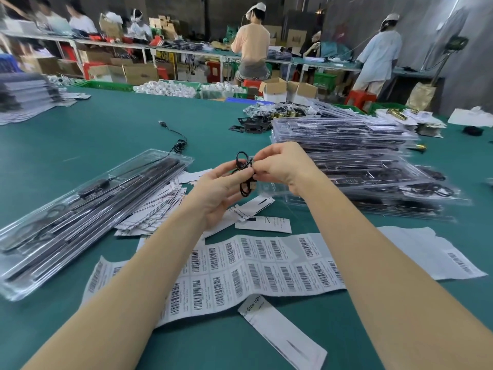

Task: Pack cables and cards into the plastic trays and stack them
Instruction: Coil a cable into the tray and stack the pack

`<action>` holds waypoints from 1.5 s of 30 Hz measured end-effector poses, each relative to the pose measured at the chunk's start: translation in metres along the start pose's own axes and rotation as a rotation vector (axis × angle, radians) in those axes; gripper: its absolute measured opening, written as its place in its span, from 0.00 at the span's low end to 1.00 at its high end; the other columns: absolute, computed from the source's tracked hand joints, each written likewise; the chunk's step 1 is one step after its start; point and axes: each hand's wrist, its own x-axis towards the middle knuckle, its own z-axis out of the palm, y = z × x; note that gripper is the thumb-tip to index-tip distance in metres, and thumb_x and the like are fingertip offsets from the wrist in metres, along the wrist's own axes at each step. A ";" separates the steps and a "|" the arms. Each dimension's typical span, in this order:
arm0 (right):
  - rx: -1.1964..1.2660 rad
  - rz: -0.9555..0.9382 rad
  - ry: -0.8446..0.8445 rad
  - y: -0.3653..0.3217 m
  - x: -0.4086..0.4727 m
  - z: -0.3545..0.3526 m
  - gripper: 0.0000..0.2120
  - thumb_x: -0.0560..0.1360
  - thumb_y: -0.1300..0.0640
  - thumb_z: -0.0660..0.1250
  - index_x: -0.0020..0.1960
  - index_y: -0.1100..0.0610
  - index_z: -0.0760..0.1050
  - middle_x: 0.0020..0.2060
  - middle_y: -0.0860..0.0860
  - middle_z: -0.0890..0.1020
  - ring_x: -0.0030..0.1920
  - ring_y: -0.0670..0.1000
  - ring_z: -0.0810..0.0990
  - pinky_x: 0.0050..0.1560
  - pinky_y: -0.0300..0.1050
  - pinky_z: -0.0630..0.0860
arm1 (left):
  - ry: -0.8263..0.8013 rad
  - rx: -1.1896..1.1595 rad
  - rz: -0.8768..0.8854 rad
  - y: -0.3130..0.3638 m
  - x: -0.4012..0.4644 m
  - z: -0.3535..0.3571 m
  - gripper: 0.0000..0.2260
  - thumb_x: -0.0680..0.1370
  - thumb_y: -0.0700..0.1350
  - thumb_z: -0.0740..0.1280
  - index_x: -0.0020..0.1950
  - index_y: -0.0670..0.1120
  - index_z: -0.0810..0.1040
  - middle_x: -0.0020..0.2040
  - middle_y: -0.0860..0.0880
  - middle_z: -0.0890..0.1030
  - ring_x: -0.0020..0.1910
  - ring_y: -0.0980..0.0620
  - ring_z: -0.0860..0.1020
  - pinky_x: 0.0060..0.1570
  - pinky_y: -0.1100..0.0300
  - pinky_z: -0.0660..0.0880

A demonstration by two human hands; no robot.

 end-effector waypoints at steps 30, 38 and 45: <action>-1.184 -0.497 0.121 0.042 -0.045 -0.007 0.11 0.79 0.47 0.63 0.52 0.51 0.80 0.56 0.47 0.78 0.57 0.55 0.72 0.44 0.48 0.70 | 0.133 0.166 -0.128 -0.015 0.002 0.018 0.05 0.82 0.33 0.59 0.52 0.43 0.68 0.47 0.41 0.77 0.38 0.46 0.81 0.33 0.53 0.82; -1.177 -0.518 0.195 0.051 -0.048 0.004 0.09 0.82 0.55 0.58 0.60 0.56 0.71 0.58 0.52 0.75 0.60 0.56 0.72 0.42 0.47 0.62 | 0.159 0.362 0.021 -0.023 0.011 0.030 0.13 0.81 0.38 0.65 0.63 0.39 0.66 0.49 0.43 0.77 0.36 0.53 0.79 0.38 0.59 0.81; -1.064 -0.535 0.233 0.050 -0.045 0.002 0.12 0.82 0.48 0.60 0.57 0.54 0.76 0.54 0.48 0.78 0.57 0.53 0.73 0.43 0.47 0.73 | 0.134 0.041 -0.133 -0.016 0.006 0.022 0.05 0.79 0.31 0.63 0.47 0.40 0.71 0.42 0.41 0.78 0.30 0.49 0.81 0.33 0.58 0.80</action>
